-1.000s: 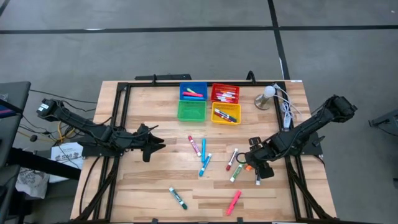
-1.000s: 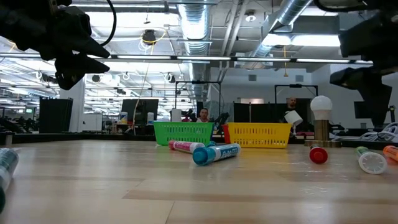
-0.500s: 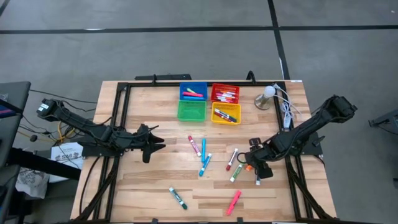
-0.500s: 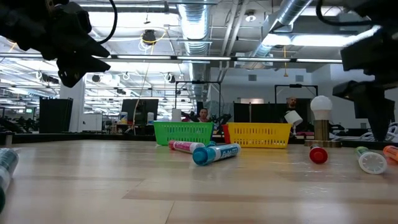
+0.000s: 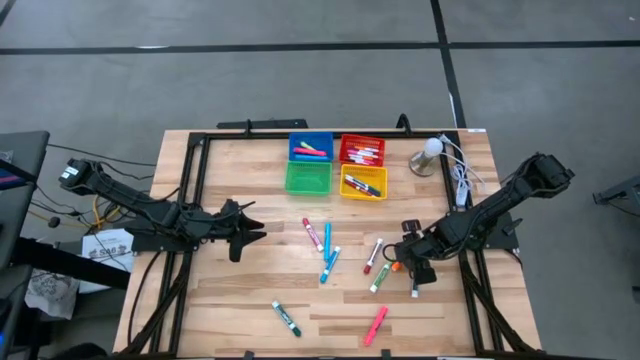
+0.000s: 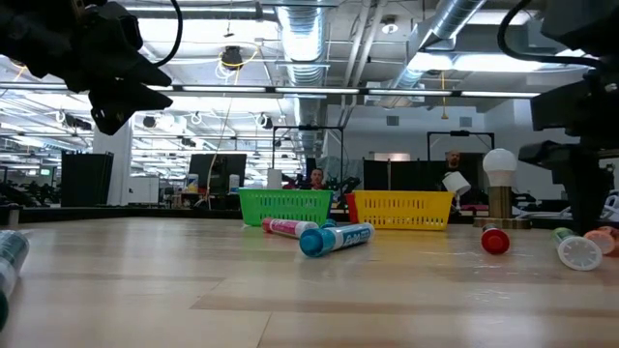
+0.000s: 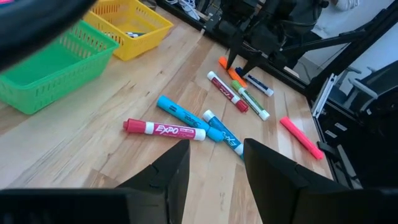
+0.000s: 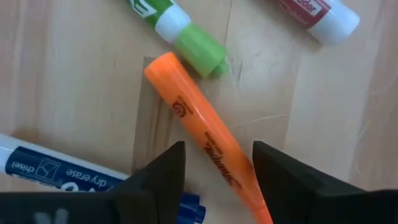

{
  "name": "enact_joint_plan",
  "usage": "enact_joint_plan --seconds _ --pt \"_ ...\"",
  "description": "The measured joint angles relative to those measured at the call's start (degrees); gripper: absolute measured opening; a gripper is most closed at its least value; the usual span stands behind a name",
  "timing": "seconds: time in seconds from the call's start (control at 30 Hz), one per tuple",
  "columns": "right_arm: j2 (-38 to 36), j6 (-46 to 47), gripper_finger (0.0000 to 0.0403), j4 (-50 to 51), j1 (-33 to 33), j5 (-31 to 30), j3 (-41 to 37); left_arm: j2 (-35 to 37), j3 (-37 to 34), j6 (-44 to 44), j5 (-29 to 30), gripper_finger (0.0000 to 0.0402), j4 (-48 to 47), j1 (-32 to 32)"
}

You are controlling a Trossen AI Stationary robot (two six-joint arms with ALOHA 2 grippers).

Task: Pick & Place Markers
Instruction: Put the orange highlighter into the blue basket

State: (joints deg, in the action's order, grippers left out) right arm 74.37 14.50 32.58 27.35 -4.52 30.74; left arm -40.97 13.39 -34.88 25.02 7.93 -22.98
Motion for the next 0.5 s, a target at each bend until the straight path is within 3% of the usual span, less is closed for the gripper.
enact_joint_plan --seconds 0.27,0.5 --pt "0.6 0.0 0.0147 0.1 -2.2 -2.1 0.0 0.0 0.0 0.0 0.0 0.0149 0.1 0.0" --pt "7.8 -1.1 0.0103 0.1 -3.7 -0.7 0.9 0.0 0.0 0.0 0.0 0.0149 0.1 0.0"
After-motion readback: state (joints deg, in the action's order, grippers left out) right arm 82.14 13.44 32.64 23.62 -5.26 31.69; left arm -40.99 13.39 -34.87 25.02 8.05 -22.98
